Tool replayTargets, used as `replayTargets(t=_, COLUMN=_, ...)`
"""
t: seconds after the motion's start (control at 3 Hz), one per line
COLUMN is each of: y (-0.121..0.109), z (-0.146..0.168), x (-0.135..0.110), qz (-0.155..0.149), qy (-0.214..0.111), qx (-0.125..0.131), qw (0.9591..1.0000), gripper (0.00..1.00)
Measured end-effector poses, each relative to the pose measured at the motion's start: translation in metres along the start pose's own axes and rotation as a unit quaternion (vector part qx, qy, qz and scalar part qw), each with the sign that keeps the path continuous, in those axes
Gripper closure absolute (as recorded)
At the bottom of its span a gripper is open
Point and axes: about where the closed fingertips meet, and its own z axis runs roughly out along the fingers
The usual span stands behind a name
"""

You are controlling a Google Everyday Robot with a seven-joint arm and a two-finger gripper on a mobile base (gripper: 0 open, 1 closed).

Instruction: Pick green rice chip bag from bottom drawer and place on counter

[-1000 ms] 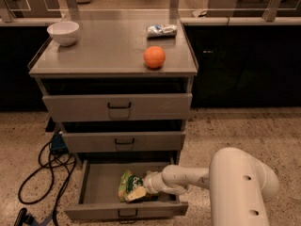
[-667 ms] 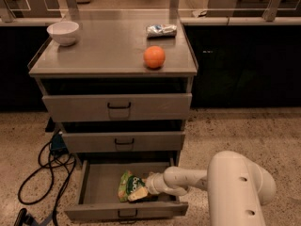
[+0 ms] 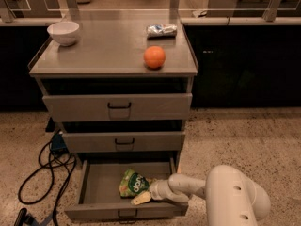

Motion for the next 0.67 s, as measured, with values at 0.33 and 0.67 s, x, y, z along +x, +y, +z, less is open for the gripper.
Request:
replayTargets(t=0.33, y=-0.003, z=0.000, x=-0.035, qz=0.004, qy=-0.018, qx=0.005, qw=0.9998, gripper=0.00)
replayTargets(t=0.67, y=-0.016, z=0.011, x=-0.065, qz=0.050, qy=-0.057, qx=-0.005, qw=0.9971, gripper=0.00)
